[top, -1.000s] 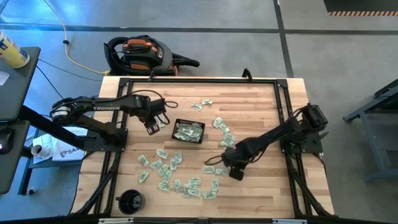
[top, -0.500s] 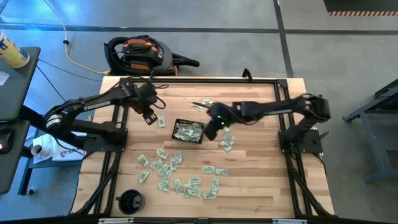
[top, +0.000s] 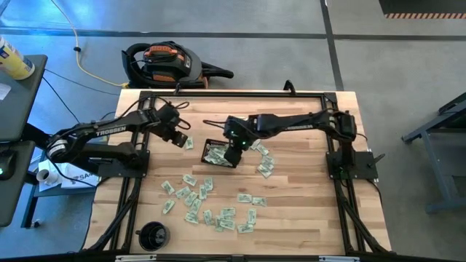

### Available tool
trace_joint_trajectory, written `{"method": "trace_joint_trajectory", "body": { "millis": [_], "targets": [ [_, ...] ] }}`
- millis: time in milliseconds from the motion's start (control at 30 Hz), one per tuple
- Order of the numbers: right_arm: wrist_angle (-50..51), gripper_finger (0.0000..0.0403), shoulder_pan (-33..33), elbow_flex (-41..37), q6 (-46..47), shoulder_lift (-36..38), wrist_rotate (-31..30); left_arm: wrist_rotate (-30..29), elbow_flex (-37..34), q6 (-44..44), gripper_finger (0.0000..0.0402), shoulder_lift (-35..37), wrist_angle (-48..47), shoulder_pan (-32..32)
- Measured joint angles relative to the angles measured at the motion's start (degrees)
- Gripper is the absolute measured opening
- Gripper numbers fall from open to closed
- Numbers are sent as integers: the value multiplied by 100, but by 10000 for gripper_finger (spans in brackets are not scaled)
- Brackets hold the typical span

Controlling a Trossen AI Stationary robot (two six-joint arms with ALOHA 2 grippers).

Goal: Pick and place Stevia / Truvia into bins
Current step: Put the green stevia packet into the black basket

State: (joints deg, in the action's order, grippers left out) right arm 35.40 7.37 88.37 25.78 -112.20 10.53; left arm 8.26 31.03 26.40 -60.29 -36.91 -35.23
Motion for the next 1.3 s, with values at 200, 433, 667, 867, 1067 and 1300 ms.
{"method": "trace_joint_trajectory", "body": {
  "millis": [200, 433, 667, 867, 1067, 1300],
  "targets": [
    [1116, 252, -130, 316, -274, 193, -984, -253, 4, 451, 166, 6, 557, -2],
    [1922, 300, -257, 189, -67, 208, -1477, -297, 4, 699, 215, -375, 570, 0],
    [1941, 302, -331, 60, 217, 199, -1754, -160, 4, 860, 288, -1088, 923, 236],
    [1965, 302, -331, 60, 374, 199, -1871, -727, 17, 890, 279, -1741, 1346, 626],
    [2140, 302, -362, 62, 498, 199, -1930, -1523, 13, 453, 178, -1899, 1777, 910],
    [2357, 302, -642, 62, 555, 368, -2593, -1546, 123, -368, 21, -1921, 2051, 896]
  ]
}}
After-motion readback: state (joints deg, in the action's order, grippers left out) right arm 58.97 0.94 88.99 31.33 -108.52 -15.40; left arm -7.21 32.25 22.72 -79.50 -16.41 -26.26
